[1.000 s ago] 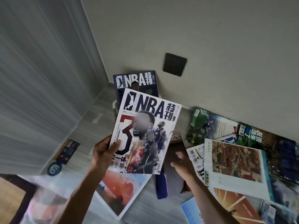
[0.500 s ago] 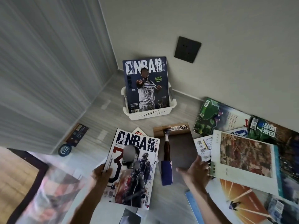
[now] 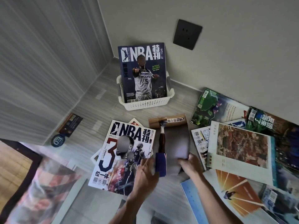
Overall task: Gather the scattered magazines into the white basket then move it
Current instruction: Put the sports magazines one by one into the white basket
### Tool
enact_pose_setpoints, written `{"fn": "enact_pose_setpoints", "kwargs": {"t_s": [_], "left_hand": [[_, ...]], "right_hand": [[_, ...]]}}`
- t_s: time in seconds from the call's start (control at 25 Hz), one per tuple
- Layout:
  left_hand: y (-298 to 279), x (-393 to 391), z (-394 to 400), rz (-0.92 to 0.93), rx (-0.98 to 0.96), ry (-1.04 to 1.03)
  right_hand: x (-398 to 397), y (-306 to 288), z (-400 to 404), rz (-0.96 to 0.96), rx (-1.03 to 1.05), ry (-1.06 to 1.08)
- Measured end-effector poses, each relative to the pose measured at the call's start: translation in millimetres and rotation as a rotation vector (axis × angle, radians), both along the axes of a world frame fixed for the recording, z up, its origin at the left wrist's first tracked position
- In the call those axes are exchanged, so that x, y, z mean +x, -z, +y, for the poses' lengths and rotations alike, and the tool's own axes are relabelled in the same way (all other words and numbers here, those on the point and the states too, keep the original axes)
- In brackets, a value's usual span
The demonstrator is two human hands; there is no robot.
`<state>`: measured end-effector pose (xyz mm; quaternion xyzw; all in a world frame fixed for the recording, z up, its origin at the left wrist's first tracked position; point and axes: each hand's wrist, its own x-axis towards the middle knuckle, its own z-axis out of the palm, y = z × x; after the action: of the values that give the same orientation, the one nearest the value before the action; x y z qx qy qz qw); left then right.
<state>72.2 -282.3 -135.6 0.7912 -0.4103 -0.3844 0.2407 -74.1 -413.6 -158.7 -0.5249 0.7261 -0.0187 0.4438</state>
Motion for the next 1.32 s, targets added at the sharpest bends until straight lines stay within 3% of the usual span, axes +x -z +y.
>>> {"fn": "enact_pose_setpoints", "kwargs": {"t_s": [0.12, 0.2, 0.28, 0.4, 0.52, 0.6, 0.72, 0.84, 0.88, 0.92, 1.16, 1.32], "left_hand": [[5.0, -6.0, -7.2, -0.257, 0.262, -0.021], [6.6, 4.1, 0.1, -0.331, 0.407, -0.022], [8.4, 15.8, 9.1, -0.335, 0.363, 0.023], [4.1, 39.7, 17.2, -0.363, 0.174, 0.101], [-1.8, 61.0, 31.0, -0.383, -0.037, 0.13], [-5.0, 68.1, 36.7, -0.353, -0.053, 0.097], [-11.5, 83.7, 36.7, -0.135, -0.009, -0.118], [-14.8, 114.3, 52.5, 0.557, -0.051, -0.468], [-14.4, 122.2, 59.3, 0.741, -0.076, -0.541], [-12.6, 127.1, 65.6, 0.809, -0.074, -0.584], [-2.1, 133.8, 94.4, 0.793, -0.15, -0.942], [-9.5, 149.8, 124.3, 0.86, -0.255, -1.014]], "right_hand": [[-21.2, -9.3, 3.3, -0.337, -0.005, 0.289], [-44.7, -14.4, 7.0, -0.363, -0.064, 0.424], [-65.6, -13.5, 10.9, -0.283, -0.05, 0.414], [-73.0, -10.5, 12.4, -0.308, 0.098, 0.27], [-54.3, -6.6, 15.5, -0.291, 0.124, 0.111], [-34.8, -4.6, 18.8, -0.337, 0.11, 0.053], [-32.1, -14.1, 22.3, -0.284, -0.082, -0.008], [-63.1, -46.6, 26.9, -0.352, -0.295, 0.005], [-72.5, -56.6, 30.2, -0.397, -0.301, 0.023], [-79.4, -64.0, 34.7, -0.432, -0.279, 0.048], [-71.1, -72.5, 32.1, -0.588, -0.08, -0.006], [-18.7, -50.7, 35.6, -0.461, -0.102, -0.255]]}}
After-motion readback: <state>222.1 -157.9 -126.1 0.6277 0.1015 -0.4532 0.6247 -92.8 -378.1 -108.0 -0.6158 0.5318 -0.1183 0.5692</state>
